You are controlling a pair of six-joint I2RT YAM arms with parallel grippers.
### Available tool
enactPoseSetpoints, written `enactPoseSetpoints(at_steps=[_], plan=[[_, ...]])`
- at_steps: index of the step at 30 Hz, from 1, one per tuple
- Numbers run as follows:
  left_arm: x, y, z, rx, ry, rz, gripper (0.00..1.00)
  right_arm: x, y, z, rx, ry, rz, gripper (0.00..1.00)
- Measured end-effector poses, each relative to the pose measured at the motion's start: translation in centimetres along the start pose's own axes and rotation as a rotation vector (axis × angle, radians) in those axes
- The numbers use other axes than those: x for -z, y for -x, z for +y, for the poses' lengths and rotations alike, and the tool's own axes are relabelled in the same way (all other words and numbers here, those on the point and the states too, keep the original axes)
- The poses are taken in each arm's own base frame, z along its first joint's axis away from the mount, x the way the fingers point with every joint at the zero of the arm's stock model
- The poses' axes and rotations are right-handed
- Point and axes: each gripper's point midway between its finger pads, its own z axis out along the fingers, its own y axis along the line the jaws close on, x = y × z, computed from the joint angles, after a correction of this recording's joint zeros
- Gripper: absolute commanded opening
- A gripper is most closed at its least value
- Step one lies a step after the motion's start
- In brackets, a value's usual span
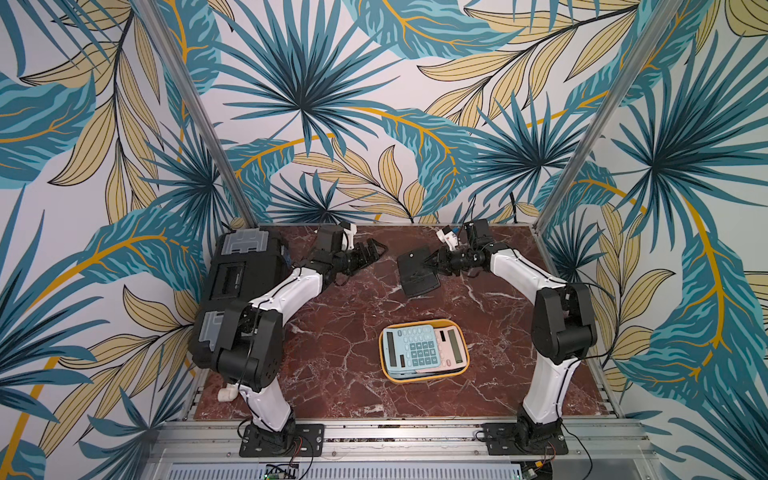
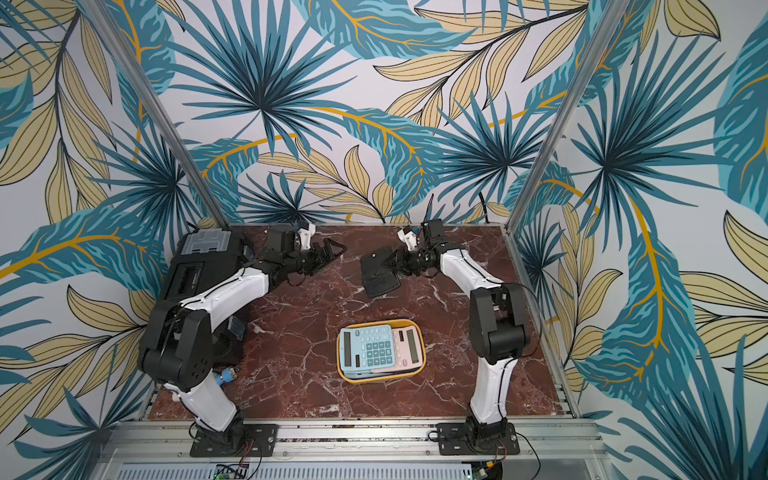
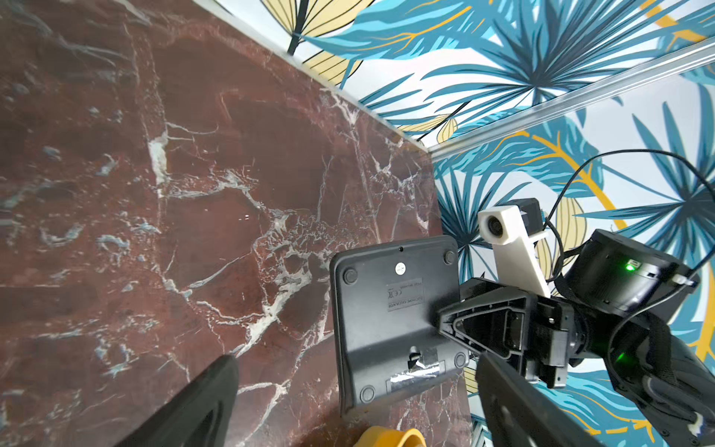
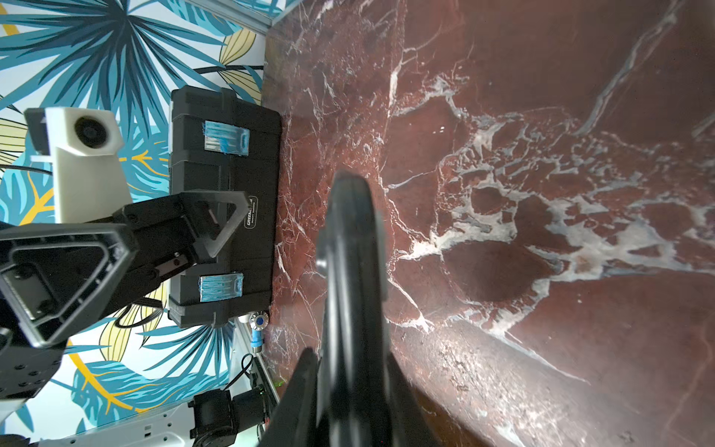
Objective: Put the calculator in the storage box
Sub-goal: Pick up the calculator at the center of the board.
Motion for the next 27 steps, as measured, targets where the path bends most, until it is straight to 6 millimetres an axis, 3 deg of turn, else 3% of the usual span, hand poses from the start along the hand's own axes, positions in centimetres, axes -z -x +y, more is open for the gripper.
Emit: enactPoseSetpoints(at_steps=[9, 16, 27], plan=[[4.0, -1.0, -3.4, 0.083, -0.031, 0.015, 1.0, 4.8, -0.7, 3.8, 0.201, -0.119, -0.134, 0.17], [5.4, -2.9, -5.8, 0.238, -0.071, 0.081, 1.0, 6.6, -3.6, 7.6, 0.441, -0.263, -0.202, 0.17], [6.6, -6.3, -4.9, 0.534, 0.028, 0.207, 1.0, 7.6, -7.4, 8.8, 0.751, -0.522, -0.244, 0.18]])
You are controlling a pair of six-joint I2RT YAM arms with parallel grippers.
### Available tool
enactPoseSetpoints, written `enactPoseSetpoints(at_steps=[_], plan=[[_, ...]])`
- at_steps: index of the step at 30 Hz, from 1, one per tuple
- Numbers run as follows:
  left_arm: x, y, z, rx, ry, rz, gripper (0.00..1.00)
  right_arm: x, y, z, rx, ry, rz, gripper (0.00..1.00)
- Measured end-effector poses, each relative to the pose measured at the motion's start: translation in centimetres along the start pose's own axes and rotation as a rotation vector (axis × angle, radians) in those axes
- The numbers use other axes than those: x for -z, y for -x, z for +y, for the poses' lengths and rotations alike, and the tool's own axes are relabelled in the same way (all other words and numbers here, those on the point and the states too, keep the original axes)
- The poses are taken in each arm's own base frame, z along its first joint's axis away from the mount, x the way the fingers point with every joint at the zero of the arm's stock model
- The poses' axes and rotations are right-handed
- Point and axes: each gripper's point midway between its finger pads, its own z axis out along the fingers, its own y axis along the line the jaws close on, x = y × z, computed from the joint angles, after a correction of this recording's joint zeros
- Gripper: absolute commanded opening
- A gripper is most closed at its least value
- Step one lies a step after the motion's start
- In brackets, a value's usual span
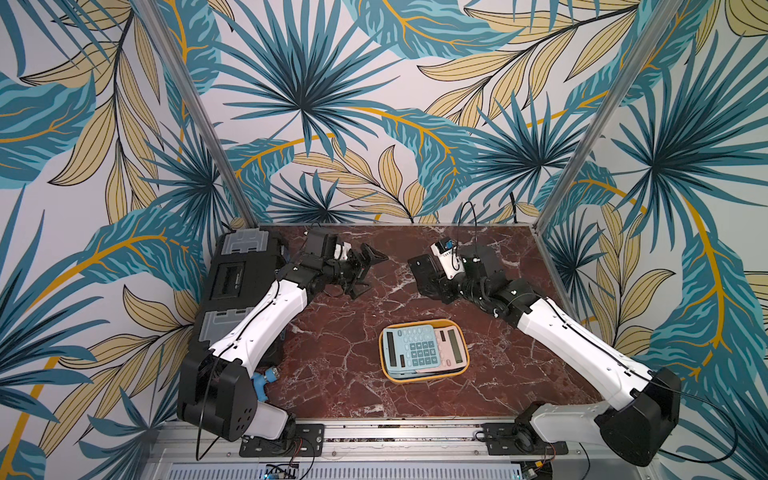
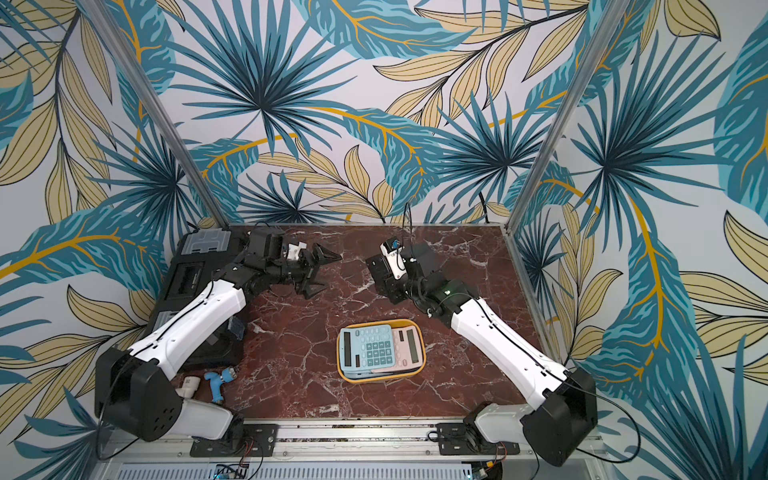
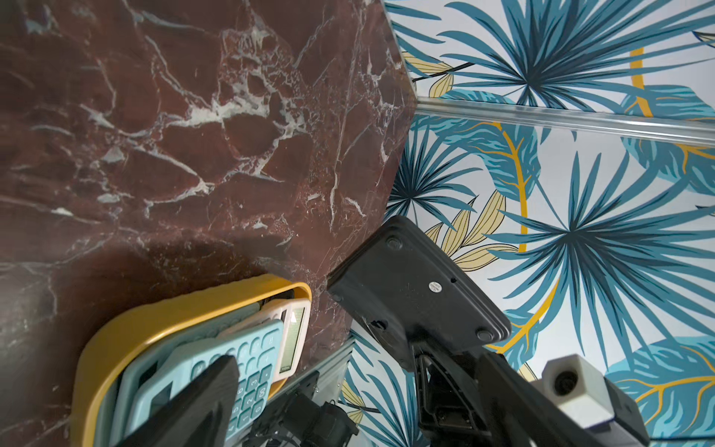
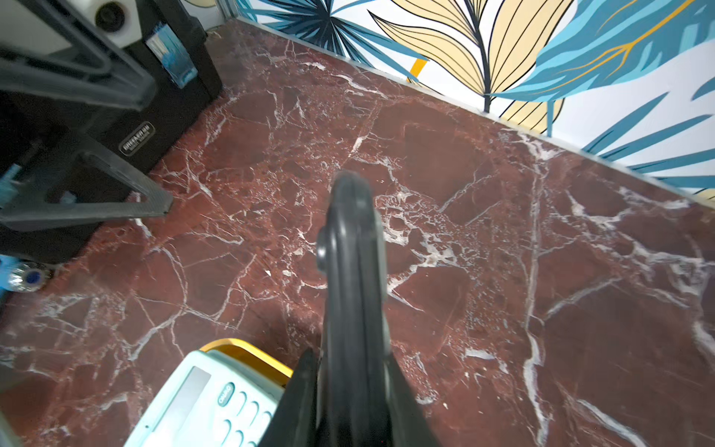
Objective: Put the calculator in the storage box
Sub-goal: Pick up the calculator at the center of the board.
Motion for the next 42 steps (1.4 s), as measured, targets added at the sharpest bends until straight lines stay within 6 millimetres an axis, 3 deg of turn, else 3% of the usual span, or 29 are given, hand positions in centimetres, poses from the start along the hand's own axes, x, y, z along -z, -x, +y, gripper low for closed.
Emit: enactPoseSetpoints(at_steps=[7, 18, 24, 30, 42], plan=[[-0.2, -0.6, -1.2, 0.107, -0.028, 0.064, 1.0, 0.3, -0.7, 1.7, 0.192, -0.104, 0.004, 0.18], [-2.9, -2.0, -1.7, 0.208, -0.047, 0.18, 1.0, 0.6, -0.4, 5.4, 0.451, -0.213, -0.039, 0.17], [-3.8, -2.3, -1.8, 0.223, -0.055, 0.214, 0.96, -0.1, -1.0, 6.3, 0.545, -0.27, -0.033, 0.17], [-3.9, -2.3, -2.0, 0.22, -0.063, 0.216, 0.79, -0.3, -1.1, 6.2, 0.588, -0.322, -0.039, 0.17], [-5.3, -2.2, -0.5, 0.221, -0.022, 0.241, 0.39, 0.0, 0.0, 6.5, 0.603, -0.37, -0.098, 0.17]])
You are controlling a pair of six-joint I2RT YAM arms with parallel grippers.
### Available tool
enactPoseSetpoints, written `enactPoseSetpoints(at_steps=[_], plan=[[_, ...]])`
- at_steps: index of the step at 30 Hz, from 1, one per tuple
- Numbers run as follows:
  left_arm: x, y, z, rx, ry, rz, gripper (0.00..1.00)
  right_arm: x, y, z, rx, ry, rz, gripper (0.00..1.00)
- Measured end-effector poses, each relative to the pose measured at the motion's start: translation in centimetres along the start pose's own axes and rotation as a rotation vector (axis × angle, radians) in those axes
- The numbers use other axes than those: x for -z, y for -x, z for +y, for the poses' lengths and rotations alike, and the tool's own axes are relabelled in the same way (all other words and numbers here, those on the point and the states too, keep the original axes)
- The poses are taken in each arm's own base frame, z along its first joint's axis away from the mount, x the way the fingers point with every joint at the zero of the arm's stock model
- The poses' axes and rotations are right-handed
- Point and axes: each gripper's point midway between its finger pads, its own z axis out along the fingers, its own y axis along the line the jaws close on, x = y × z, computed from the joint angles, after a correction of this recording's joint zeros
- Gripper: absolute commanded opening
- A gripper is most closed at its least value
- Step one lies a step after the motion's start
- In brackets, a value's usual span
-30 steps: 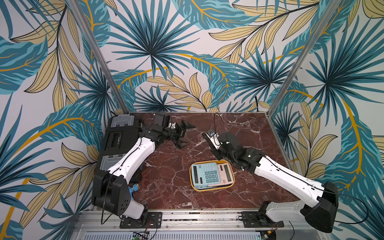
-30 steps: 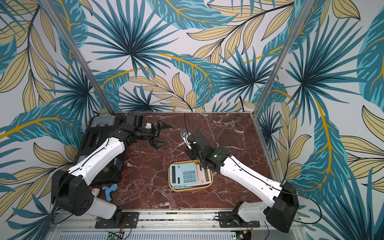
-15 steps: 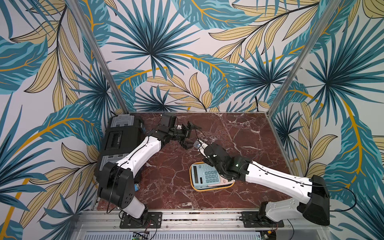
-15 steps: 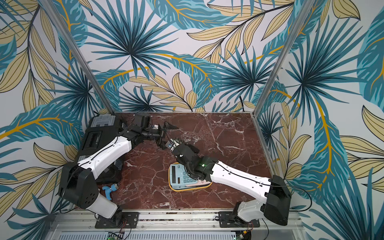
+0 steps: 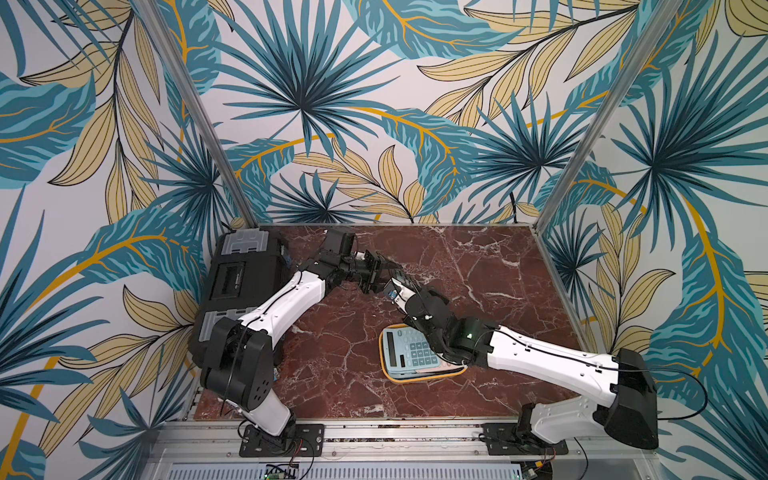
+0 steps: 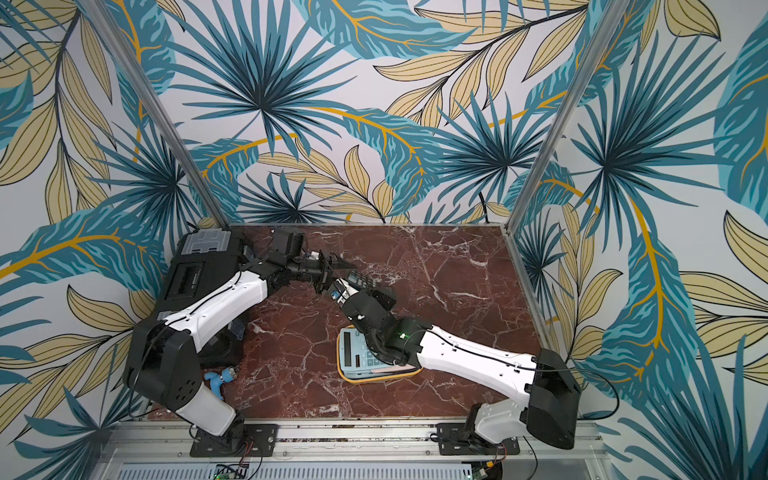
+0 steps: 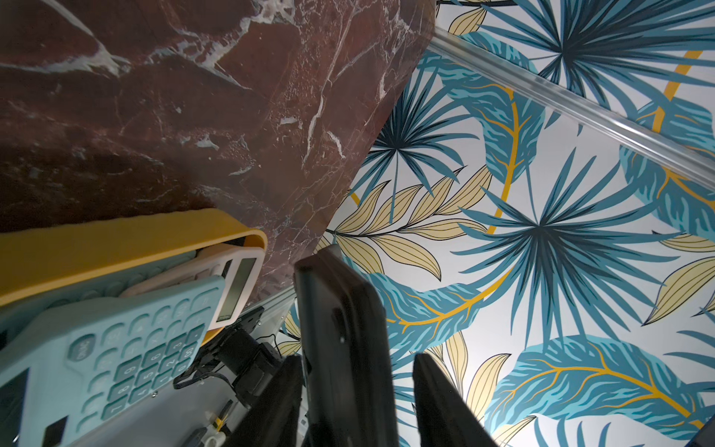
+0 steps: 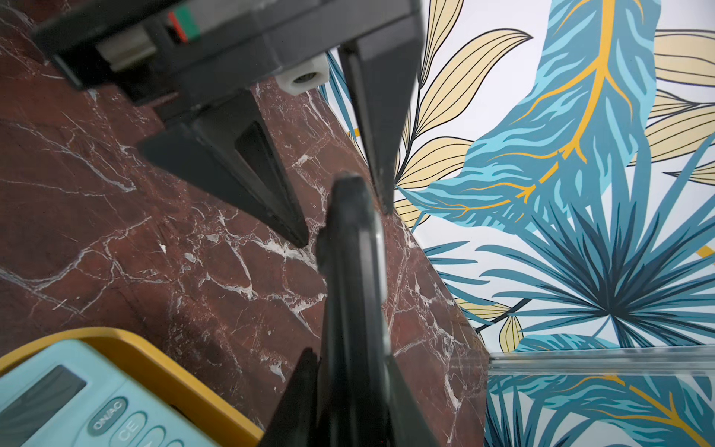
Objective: Put the calculator in the storage box
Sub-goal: Pick up the calculator at the center of the board.
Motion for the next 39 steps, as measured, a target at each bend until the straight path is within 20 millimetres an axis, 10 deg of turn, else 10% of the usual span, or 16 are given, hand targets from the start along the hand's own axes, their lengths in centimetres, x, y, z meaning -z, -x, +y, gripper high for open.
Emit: enactPoseSetpoints(at_steps=[9, 23, 39], plan=[[-0.5, 0.4, 0.6, 0.004, 0.028, 0.006, 0.14, -0.4, -0.5, 0.9, 0.07, -0.019, 0.021, 0.22], [-0.4, 1.0, 0.7, -0.033, 0.036, -0.007, 0.03, -0.3, -0.6, 0.7, -0.001, -0.031, 0.012, 0.99], [3.2, 6.3, 0.7, -0.296, 0.025, -0.242, 0.0, 1.2, -4.8, -2.3, -0.413, 0.163, 0.098, 0.99]])
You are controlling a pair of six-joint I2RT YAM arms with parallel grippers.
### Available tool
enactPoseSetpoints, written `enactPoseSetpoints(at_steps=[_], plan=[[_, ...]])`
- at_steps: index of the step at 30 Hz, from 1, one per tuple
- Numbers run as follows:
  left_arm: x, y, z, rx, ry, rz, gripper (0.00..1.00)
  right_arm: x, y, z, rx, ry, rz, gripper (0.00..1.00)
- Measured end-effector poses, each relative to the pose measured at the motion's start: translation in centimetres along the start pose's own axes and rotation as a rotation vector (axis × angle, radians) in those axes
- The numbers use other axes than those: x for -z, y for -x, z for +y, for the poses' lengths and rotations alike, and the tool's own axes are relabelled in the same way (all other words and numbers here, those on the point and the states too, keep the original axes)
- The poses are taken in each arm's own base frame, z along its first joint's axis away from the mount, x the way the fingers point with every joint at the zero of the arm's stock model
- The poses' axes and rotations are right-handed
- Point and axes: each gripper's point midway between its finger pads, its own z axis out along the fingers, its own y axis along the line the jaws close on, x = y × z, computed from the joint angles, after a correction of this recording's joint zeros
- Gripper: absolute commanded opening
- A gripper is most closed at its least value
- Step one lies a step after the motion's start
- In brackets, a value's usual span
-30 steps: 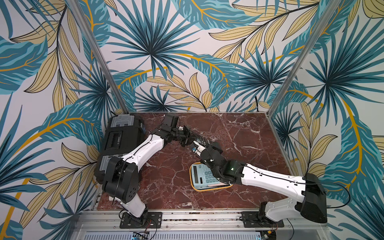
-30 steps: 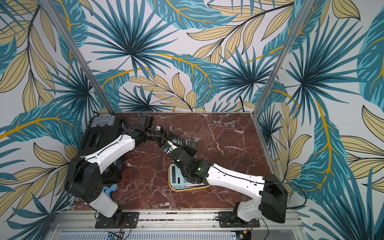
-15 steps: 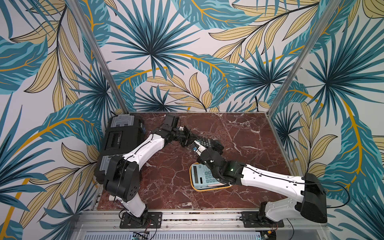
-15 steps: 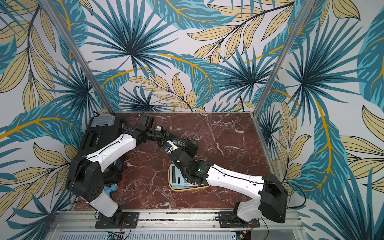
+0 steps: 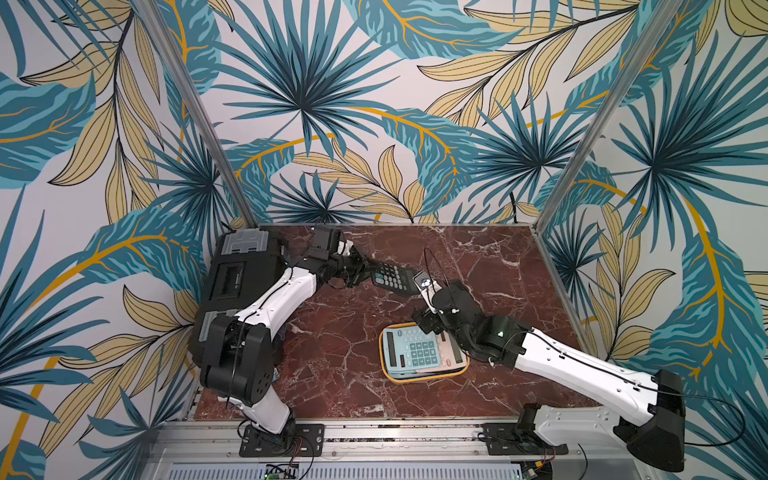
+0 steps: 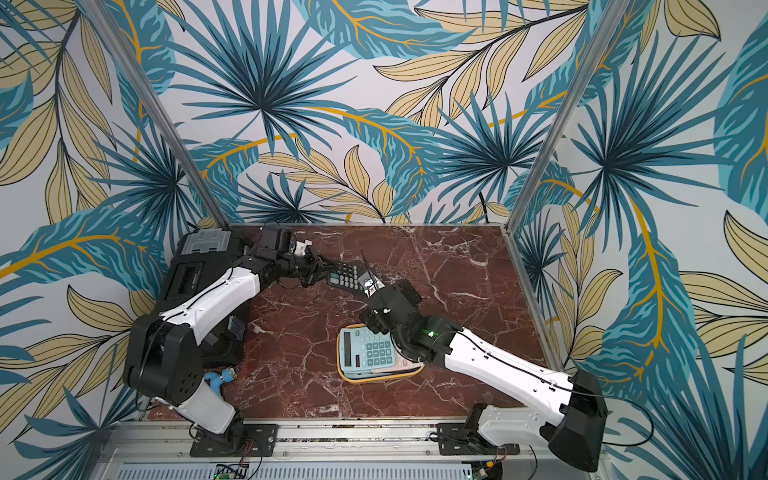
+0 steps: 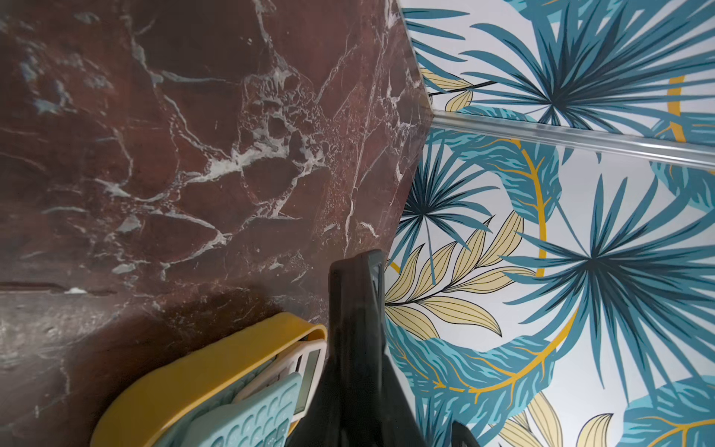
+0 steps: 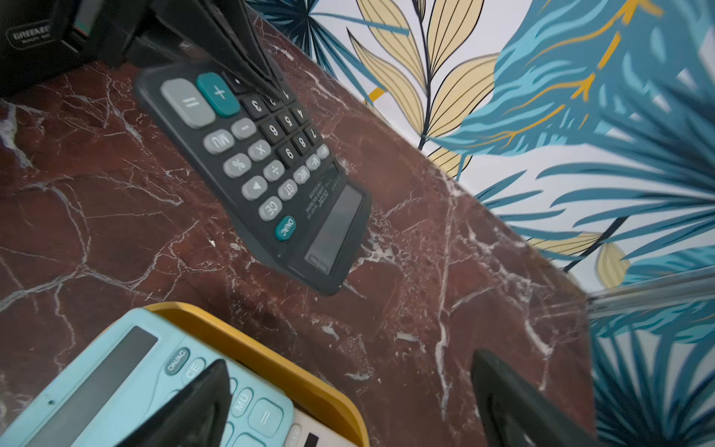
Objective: Put the calculator in the storage box
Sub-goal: Pick up the calculator at the center of the board.
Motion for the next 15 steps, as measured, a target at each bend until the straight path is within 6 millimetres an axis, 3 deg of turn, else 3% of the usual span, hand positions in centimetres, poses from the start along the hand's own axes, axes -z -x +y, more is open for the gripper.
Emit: enactPoseSetpoints(at_steps=[4, 8, 15], plan=[[0.3, -0.6, -0.5, -0.092, -0.079, -0.008, 0.0, -0.9, -1.3, -2.1, -0.201, 0.09, 0.073, 0.99], [0.4, -1.2, -1.0, -0.157, -0.126, -0.011, 0.0, -1.2, -1.6, -2.8, -0.379, 0.213, 0.112, 0.99], [-0.3, -3.8, -2.2, -0.254, -0.212, 0.02, 0.0, -0.6, -0.9, -3.2, -0.657, 0.462, 0.135, 0.82]])
